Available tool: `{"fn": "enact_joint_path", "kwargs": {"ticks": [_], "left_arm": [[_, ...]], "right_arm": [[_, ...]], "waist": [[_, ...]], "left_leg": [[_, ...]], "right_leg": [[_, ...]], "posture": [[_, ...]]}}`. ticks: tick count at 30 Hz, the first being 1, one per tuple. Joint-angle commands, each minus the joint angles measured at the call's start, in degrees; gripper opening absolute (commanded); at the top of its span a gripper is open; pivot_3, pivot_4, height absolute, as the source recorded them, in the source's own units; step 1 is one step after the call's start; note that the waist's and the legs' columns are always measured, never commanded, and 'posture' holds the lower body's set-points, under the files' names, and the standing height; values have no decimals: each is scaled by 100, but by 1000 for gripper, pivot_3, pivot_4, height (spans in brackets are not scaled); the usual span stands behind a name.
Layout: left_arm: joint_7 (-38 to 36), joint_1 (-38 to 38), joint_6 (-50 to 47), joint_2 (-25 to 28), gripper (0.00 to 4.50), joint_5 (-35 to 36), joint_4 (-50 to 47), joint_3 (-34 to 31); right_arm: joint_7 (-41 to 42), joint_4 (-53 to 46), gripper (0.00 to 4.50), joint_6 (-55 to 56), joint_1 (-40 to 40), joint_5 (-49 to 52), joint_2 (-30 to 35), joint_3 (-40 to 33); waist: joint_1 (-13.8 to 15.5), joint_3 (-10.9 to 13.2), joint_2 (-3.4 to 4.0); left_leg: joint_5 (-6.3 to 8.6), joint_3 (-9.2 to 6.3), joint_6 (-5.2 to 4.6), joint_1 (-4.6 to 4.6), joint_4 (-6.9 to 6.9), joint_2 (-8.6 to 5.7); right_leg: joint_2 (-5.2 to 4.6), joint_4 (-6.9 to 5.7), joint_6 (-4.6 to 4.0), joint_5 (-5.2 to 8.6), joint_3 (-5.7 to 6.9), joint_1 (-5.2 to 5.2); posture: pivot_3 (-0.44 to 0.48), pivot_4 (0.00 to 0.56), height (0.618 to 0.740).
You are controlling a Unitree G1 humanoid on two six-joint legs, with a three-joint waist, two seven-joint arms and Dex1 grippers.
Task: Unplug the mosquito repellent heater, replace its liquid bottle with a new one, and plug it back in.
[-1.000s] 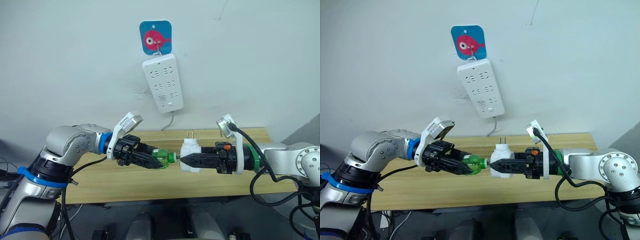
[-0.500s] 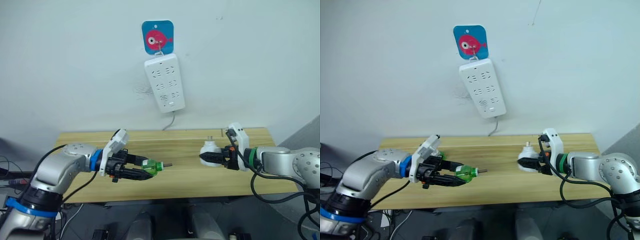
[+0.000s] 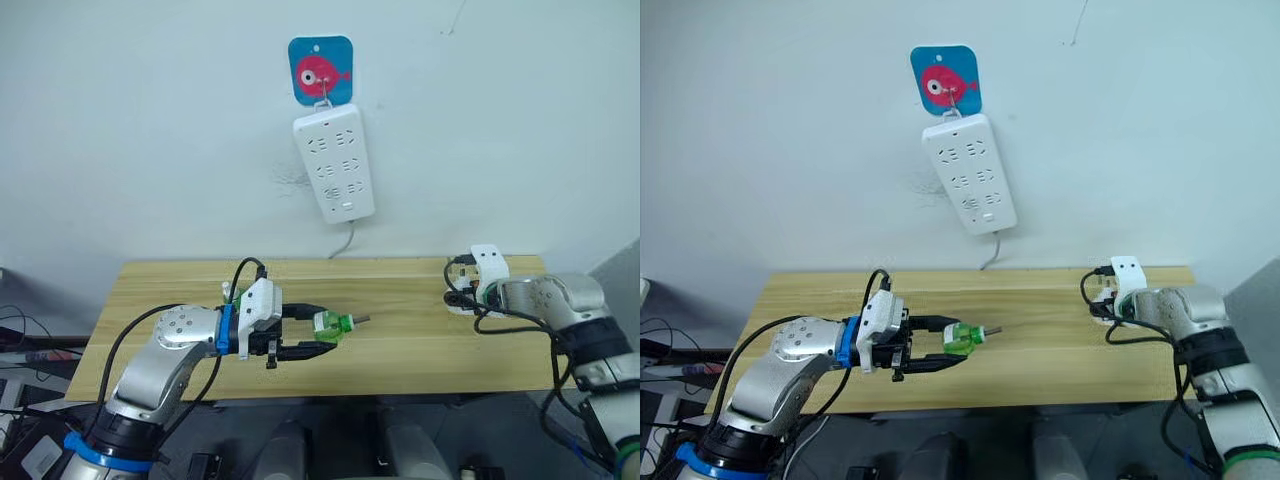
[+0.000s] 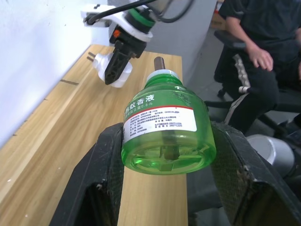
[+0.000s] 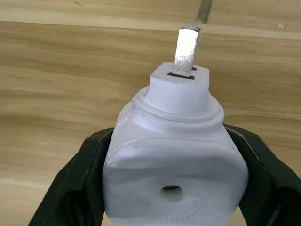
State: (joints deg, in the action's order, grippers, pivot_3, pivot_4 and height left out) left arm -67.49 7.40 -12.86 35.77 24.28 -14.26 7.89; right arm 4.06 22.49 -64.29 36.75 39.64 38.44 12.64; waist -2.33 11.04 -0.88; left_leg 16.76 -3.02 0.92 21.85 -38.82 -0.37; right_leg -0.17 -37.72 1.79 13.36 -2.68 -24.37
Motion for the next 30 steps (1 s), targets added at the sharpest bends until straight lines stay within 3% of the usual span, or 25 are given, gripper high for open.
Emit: {"fn": "enact_joint_path", "kwargs": {"ticks": [1, 5, 9, 12, 16, 21, 23, 26, 30], "left_arm": [[71, -34, 160, -38, 2222, -37, -327, 49], [131, -26, 200, -52, 2222, -71, -350, 108], [173, -13, 220, -88, 2222, -100, -335, 155], [205, -4, 242, -135, 2222, -109, -303, 193], [292, 90, 287, -315, 2222, -86, -164, 175], [743, 240, 358, -770, 2222, 26, -48, -43], [953, 274, 328, -966, 2222, 90, -56, -117], [1182, 269, 451, -1228, 2222, 97, -64, -187], [1327, 256, 771, -1462, 2222, -18, 63, -219]], "right_arm": [[748, 586, 3074, 203, 318, -710, -26, 233], [1232, 1282, 3074, 521, 599, -1369, -216, 297], [1383, 1569, 4351, 665, 718, -1778, -368, 86], [1350, 1330, 4500, 508, 646, -1888, -384, -211], [1335, -511, 4500, -225, -95, -1734, 118, -853], [1768, -4123, 4500, -1407, -1519, -392, 221, -2645], [1983, -5254, 4500, -1725, -2015, 327, -62, -3328], [1709, -6381, 4500, -1511, -2553, 1472, -1221, -4278], [695, -6406, 4500, -1239, -2970, 3580, -2192, -4353]], "waist": [[0, 4, -2], [8, 8, 2], [8, 16, 7], [10, 17, 8], [15, 34, 29], [38, 41, 40], [-5, 40, 39], [-96, 41, 34], [-197, 41, 36]], "left_leg": [[0, -2, 0, 1, 0, 0], [0, -2, 0, 0, 0, -1], [0, -3, 0, 0, 0, -1], [0, -4, 0, 0, 0, -2], [0, -8, 0, 2, 0, -3], [1, -36, -1, 16, 3, -6], [2, -43, -2, 11, 3, -2], [2, -49, -1, 1, 3, 7], [1, -40, -1, -10, 2, 11]], "right_leg": [[0, 0, 0, 0, 2, 0], [4, 0, 0, 0, 3, 1], [5, -2, 0, 0, 4, 1], [4, -2, 0, 0, 4, 0], [2, -2, 0, 0, 4, 0], [0, 3, 2, 1, 13, 0], [1, 2, 4, 2, 16, 2], [5, 3, 31, 18, 15, 17], [15, -11, 32, 19, 9, 23]], "posture": [[-10, 210, 740], [-3, 211, 740], [-8, 211, 740], [-8, 211, 740], [-70, 207, 740], [-108, 200, 740], [-123, 196, 740], [-152, 187, 740], [-169, 175, 740]]}}
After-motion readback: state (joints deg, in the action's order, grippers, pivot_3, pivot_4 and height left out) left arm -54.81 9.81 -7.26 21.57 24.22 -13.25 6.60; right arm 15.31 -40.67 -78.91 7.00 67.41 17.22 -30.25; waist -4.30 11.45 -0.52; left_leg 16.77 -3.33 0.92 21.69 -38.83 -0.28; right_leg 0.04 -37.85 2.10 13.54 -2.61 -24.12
